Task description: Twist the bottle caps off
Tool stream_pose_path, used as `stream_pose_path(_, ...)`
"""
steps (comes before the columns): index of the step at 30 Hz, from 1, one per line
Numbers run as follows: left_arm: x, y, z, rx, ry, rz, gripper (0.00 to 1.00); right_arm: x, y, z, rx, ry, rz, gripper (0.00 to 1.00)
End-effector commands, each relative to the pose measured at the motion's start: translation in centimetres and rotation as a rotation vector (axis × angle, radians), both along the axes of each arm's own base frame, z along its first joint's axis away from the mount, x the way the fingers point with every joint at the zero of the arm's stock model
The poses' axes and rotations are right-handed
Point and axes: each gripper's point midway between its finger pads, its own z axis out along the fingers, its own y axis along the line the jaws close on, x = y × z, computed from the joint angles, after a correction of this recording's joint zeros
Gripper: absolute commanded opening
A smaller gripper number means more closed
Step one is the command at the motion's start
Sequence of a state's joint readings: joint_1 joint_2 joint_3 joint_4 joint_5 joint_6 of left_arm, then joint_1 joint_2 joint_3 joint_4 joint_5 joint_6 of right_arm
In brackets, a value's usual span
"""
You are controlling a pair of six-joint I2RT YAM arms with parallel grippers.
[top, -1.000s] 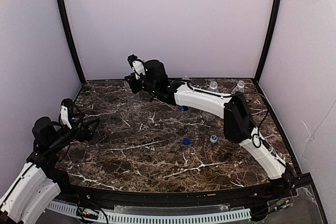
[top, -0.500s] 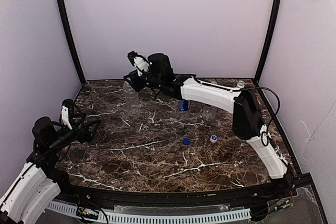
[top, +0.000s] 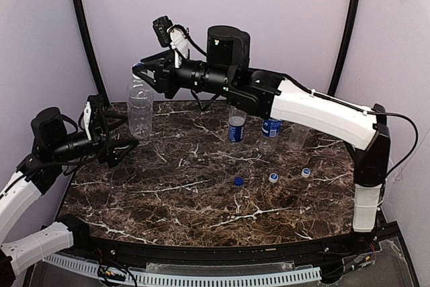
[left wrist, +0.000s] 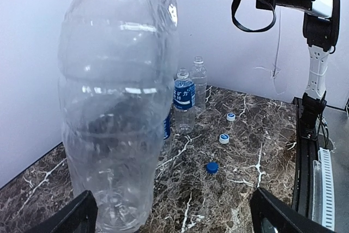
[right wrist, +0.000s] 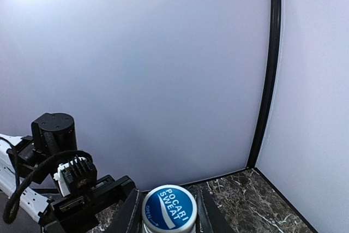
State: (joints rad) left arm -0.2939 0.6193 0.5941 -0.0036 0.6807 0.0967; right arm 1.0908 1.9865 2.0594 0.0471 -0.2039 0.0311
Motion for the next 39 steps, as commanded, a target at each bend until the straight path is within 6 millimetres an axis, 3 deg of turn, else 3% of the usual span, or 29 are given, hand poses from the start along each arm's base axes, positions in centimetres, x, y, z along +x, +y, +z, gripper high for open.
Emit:
stream_pose_path(1, 0.3, -0.9, 0.3, 0.062, 0.041, -0.041, 0.99, -1.0, 0.1, -0.3, 0.009, 0.010, -0.004, 0.00)
stream_pose_path(7, 2.6, -1.2, 1.3, 0.075, 0.040, 0.012, 0.99, -2.0, 0.2, 0.7, 0.051, 0.036, 0.029, 0.00)
stream_pose_path(11, 3.1, -1.8, 1.7, 0.104, 0.002, -0.006, 0.97, -2.6, -0.1, 0.9, 0.078, 0.052, 0.051, 0.00)
stream_pose_path(18, 3.2, -2.7, 2.5, 0.078, -0.009, -0.051, 0.68, -3.1, -0.3, 0.3, 0.085, 0.086, 0.076, 0.00)
stream_pose_path(24, 3.0, -3.1, 2.8, 0.055, -0.014, -0.081, 0.57, -3.4, -0.3, 0.8, 0.121, 0.099, 0.097, 0.00)
stream_pose_path(30, 2.7, -3.1, 3.3, 0.047, -0.026, -0.088, 0.36, -3.3, 0.0, 0.2, 0.112, 0.116, 0.104, 0.00)
stream_pose_path(31, 2.7, -3.0, 3.1, 0.049, -0.023, -0.083, 0.35, -3.4, -0.1, 0.2, 0.108, 0.117, 0.105, 0.03)
stream_pose_path(33, 2.7, -2.8, 2.7, 0.062, -0.020, -0.070, 0.32, -3.3, -0.5, 0.3, 0.099, 0.122, 0.103, 0.40)
stream_pose_path(36, 3.4, -1.6, 1.2, 0.147, -0.033, 0.012, 0.30, -3.3, -1.9, 0.3, 0.064, 0.167, 0.095, 0.71)
stream_pose_path(39, 4.1, 0.0, -0.6, 0.340, -0.146, 0.077, 0.29, -3.0, -3.4, -0.6, -0.007, 0.218, 0.020, 0.84)
